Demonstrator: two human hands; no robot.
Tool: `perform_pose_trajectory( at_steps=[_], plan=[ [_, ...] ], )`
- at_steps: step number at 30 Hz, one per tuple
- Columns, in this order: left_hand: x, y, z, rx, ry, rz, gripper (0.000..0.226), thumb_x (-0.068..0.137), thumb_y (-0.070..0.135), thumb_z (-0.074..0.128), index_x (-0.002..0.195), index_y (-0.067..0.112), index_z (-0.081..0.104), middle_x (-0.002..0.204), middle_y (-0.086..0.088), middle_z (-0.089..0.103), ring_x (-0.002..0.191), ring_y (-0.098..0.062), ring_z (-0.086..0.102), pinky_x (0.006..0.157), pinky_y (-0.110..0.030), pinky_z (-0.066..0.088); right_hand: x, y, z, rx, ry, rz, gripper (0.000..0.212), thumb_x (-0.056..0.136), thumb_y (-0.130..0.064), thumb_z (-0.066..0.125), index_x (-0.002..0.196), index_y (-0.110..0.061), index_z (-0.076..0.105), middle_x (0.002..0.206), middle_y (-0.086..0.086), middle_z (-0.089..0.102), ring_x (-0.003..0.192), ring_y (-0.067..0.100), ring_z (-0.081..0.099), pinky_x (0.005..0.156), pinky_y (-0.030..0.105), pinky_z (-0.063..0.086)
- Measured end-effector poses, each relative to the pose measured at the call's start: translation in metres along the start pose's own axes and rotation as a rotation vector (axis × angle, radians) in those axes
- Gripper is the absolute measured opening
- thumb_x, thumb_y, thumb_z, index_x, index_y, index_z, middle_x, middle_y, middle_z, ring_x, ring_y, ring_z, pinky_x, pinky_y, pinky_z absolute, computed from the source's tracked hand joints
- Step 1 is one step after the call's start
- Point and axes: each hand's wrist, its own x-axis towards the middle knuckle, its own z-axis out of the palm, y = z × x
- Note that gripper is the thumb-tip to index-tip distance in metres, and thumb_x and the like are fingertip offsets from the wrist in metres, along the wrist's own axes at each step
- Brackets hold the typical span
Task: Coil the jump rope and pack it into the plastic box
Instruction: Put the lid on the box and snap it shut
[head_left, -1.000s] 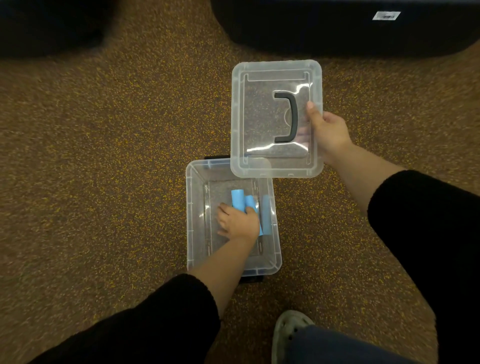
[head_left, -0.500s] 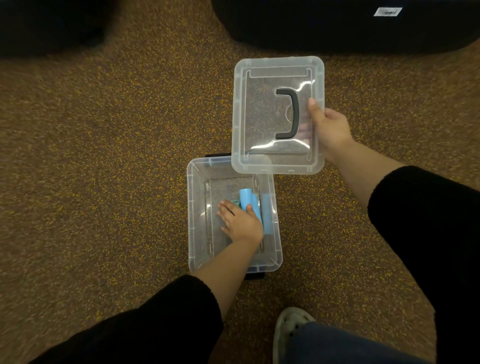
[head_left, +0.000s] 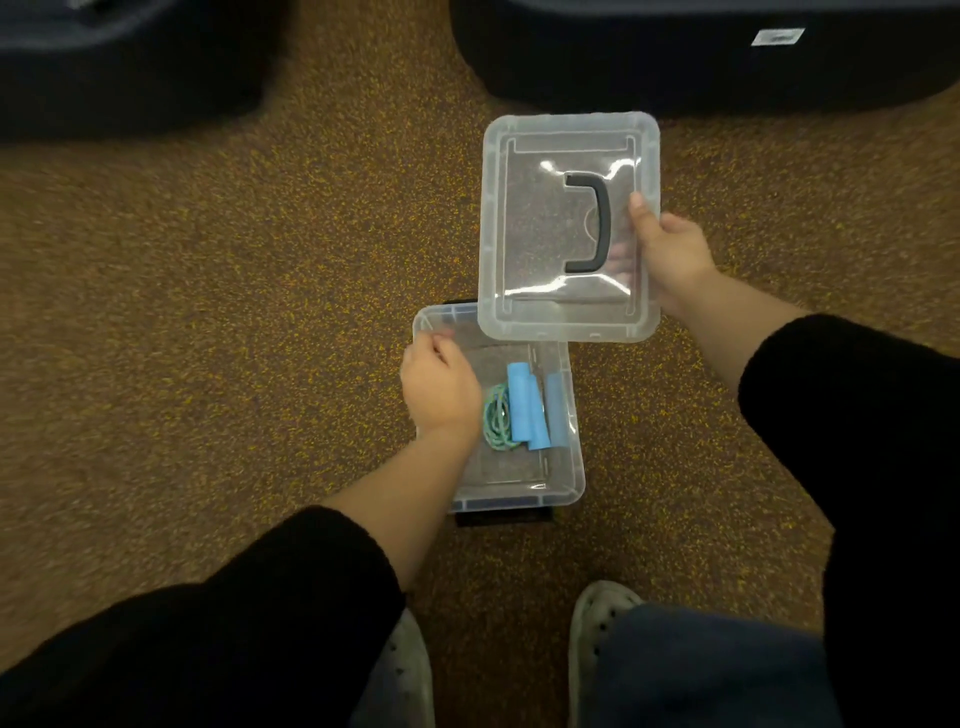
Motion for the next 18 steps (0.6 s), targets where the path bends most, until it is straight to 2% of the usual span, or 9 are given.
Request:
perform_pose_trajectory(
  at_steps=[3,6,8,11,13,14,16,18],
  plan=[
    [0.023,-0.003,-0.022,-0.127,-0.035,-0.075,0.030,0.095,0.020,0.038,0.104,0.011,0.065,0.109,-0.011,0.068,0.103,-0.026,0.060,0.087,-0.028,0.042,-0.015,0.003,0.003,-0.007,-0.010,0.006,0.024,0.092,-0.040,0.054,0.087,-0.018,0.063,0.082,0.005,0.072,0.068,0.015,0.072,0.061,0.029,0.058],
    [0.030,-0.005,-0.038,-0.249,-0.112,-0.154,0.039,0.096,0.034,0.036,0.110,0.014,0.066,0.111,-0.006,0.069,0.105,-0.022,0.062,0.097,-0.035,0.047,-0.029,0.011,0.011,-0.036,-0.043,0.020,0.025,0.090,-0.042,0.057,0.085,-0.018,0.064,0.074,0.005,0.073,0.071,0.021,0.072,0.073,0.039,0.059],
    [0.025,-0.004,-0.048,-0.271,-0.180,-0.176,0.044,0.098,0.040,0.032,0.114,0.015,0.065,0.113,-0.001,0.067,0.105,-0.018,0.059,0.093,-0.029,0.043,-0.041,0.017,0.015,-0.057,-0.064,0.042,0.026,0.089,-0.042,0.059,0.084,-0.017,0.066,0.069,0.003,0.073,0.070,0.022,0.072,0.076,0.043,0.059],
    [0.011,-0.004,-0.054,-0.279,-0.283,-0.186,0.047,0.098,0.042,0.032,0.115,0.012,0.064,0.110,-0.004,0.066,0.100,-0.017,0.056,0.086,-0.026,0.038,-0.059,0.029,0.024,-0.080,-0.090,0.077,0.030,0.087,-0.043,0.062,0.085,-0.014,0.068,0.084,0.008,0.074,0.080,0.028,0.072,0.081,0.048,0.057],
    [0.002,-0.005,-0.056,-0.275,-0.317,-0.226,0.049,0.098,0.041,0.032,0.108,0.006,0.064,0.101,-0.009,0.065,0.095,-0.023,0.058,0.084,-0.030,0.042,-0.073,0.036,0.032,-0.066,-0.097,0.108,0.033,0.087,-0.043,0.061,0.093,-0.010,0.068,0.088,0.011,0.073,0.079,0.028,0.071,0.079,0.045,0.058],
    [-0.002,-0.007,-0.057,-0.280,-0.319,-0.244,0.049,0.099,0.040,0.031,0.106,0.004,0.063,0.102,-0.011,0.065,0.096,-0.025,0.058,0.087,-0.033,0.044,-0.081,0.039,0.035,-0.068,-0.091,0.121,0.036,0.089,-0.042,0.059,0.098,-0.008,0.067,0.086,0.009,0.072,0.075,0.025,0.070,0.075,0.039,0.059],
    [-0.010,-0.009,-0.059,-0.276,-0.322,-0.252,0.052,0.099,0.041,0.028,0.116,0.004,0.061,0.114,-0.014,0.064,0.107,-0.028,0.058,0.099,-0.038,0.044,-0.096,0.044,0.038,-0.128,-0.059,0.121,0.038,0.092,-0.044,0.054,0.102,-0.009,0.065,0.081,0.004,0.067,0.073,0.020,0.066,0.068,0.028,0.055],
    [-0.017,-0.010,-0.062,-0.244,-0.334,-0.223,0.054,0.100,0.042,0.026,0.128,0.006,0.054,0.128,-0.015,0.058,0.120,-0.030,0.053,0.106,-0.040,0.039,-0.107,0.055,0.038,-0.255,0.008,0.082,0.043,0.095,-0.047,0.044,0.107,-0.010,0.062,0.089,0.003,0.063,0.085,0.021,0.060,0.076,0.030,0.048]
  ],
)
